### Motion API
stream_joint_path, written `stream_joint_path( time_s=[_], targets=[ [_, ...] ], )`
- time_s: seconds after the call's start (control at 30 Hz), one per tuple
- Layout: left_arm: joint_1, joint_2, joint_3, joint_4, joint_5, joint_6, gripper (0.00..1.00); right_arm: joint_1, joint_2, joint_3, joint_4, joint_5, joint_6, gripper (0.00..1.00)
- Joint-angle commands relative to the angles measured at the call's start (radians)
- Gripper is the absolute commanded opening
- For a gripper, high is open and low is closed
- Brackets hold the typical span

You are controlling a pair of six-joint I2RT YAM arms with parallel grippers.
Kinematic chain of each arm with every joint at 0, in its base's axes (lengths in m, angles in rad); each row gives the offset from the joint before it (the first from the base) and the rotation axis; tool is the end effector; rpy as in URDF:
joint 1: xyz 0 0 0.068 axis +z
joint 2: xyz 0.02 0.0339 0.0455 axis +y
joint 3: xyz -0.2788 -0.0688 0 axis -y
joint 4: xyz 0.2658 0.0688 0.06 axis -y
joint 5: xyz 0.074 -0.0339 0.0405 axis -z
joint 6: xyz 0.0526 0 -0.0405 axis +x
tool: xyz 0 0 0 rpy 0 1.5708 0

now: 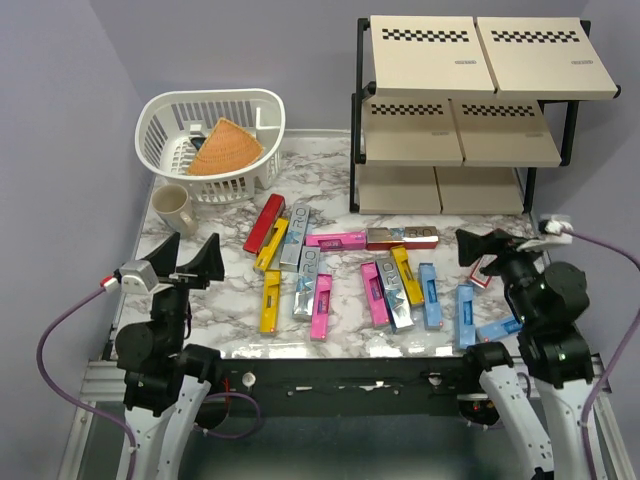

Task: Place and organize the toothpastes onto the shelf
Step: Pick up the toothpaste from the center of the board.

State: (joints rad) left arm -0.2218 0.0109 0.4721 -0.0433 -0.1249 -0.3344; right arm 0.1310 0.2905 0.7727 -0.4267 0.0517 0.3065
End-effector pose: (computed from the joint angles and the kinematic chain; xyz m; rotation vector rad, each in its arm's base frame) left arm 0.0677 -0.0085 0.3398 -0.1768 1.1528 -0.4204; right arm 0.0865 0.0087 0.3768 0.1749 1.5133 0.3109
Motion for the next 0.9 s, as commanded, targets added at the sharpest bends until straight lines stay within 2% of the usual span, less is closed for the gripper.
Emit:
stream_joint_path(
  time_s=[0.0,0.1,0.2,0.23,0.3,0.33,0.37,0.5,0.53,0.57,0.73,0.87],
  targets=[
    [0.004,0.007,0.023,-0.105,0.087,-0.017,0.99,0.004,0.156,-0.003,-0.171,-0.316,0.009,1.0],
    [0.004,0.018,0.023,-0.11,0.105,-0.017,0.99,0.004,0.275,-0.026,-0.178,-0.464,-0.001,1.0],
    [0.004,0.018,0.022,-0.11,0.123,-0.021,0.99,0.027,0.37,-0.09,-0.146,-0.503,0.016,1.0],
    [0.004,0.02,0.022,-0.11,0.125,-0.022,0.99,0.048,0.381,-0.113,-0.13,-0.468,0.025,1.0],
    [0.006,0.021,0.022,-0.113,0.123,-0.02,0.99,0.177,0.395,-0.169,-0.075,-0.382,0.072,1.0],
    [0.006,0.024,0.022,-0.116,0.125,-0.017,0.99,0.237,0.404,-0.183,-0.058,-0.289,0.091,1.0],
    [0.006,0.026,0.022,-0.116,0.123,-0.018,0.99,0.359,0.418,-0.194,-0.038,-0.245,0.138,1.0],
    [0.009,0.035,0.025,-0.121,0.148,-0.011,0.99,0.599,0.495,-0.256,0.087,-0.06,0.25,1.0],
    [0.009,0.037,0.025,-0.127,0.149,-0.011,0.99,0.643,0.502,-0.277,0.104,0.032,0.27,1.0],
    [0.009,0.038,0.025,-0.13,0.148,-0.011,0.99,0.732,0.512,-0.283,0.12,0.074,0.307,1.0],
    [0.009,0.047,0.026,-0.132,0.149,-0.008,0.99,0.972,0.652,-0.251,0.088,0.357,0.431,1.0],
    [0.01,0.046,0.026,-0.136,0.146,-0.008,0.99,1.105,0.783,-0.207,0.042,0.459,0.555,0.98]
  ],
)
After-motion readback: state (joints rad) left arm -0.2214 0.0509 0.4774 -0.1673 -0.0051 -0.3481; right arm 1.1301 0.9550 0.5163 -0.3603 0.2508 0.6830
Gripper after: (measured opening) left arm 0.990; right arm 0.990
